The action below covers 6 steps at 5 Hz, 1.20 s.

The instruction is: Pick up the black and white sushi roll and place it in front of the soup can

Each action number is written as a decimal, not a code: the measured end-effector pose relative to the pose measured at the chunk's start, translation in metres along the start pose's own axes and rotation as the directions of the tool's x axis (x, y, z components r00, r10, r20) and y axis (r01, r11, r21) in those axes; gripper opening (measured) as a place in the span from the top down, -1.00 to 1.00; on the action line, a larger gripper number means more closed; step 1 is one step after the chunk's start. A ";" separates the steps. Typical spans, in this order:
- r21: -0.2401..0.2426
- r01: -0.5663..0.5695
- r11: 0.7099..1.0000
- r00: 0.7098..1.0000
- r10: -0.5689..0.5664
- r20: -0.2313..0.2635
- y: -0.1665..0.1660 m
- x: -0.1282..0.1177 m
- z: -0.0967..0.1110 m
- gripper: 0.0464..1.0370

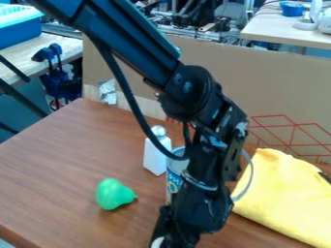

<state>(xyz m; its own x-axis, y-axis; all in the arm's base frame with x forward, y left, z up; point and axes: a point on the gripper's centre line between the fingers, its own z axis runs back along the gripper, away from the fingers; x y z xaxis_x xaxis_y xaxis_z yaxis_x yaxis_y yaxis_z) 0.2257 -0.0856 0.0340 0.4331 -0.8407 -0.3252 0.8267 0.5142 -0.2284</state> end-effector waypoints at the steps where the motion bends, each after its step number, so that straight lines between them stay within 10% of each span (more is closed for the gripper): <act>1: 0.076 0.069 0.995 0.997 -0.067 -0.029 -0.001 0.015 -0.004 -0.11; 4: 0.091 -0.007 0.996 1.000 0.007 0.008 -0.004 0.012 0.004 -0.93; 6: 0.243 -0.177 0.954 0.980 0.149 0.132 -0.038 -0.020 0.078 -0.93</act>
<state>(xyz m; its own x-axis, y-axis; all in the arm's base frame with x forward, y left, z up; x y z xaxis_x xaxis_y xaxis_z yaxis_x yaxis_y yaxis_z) 0.2138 -0.1014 0.1210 0.5947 -0.7699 -0.2314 0.7989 0.5981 0.0633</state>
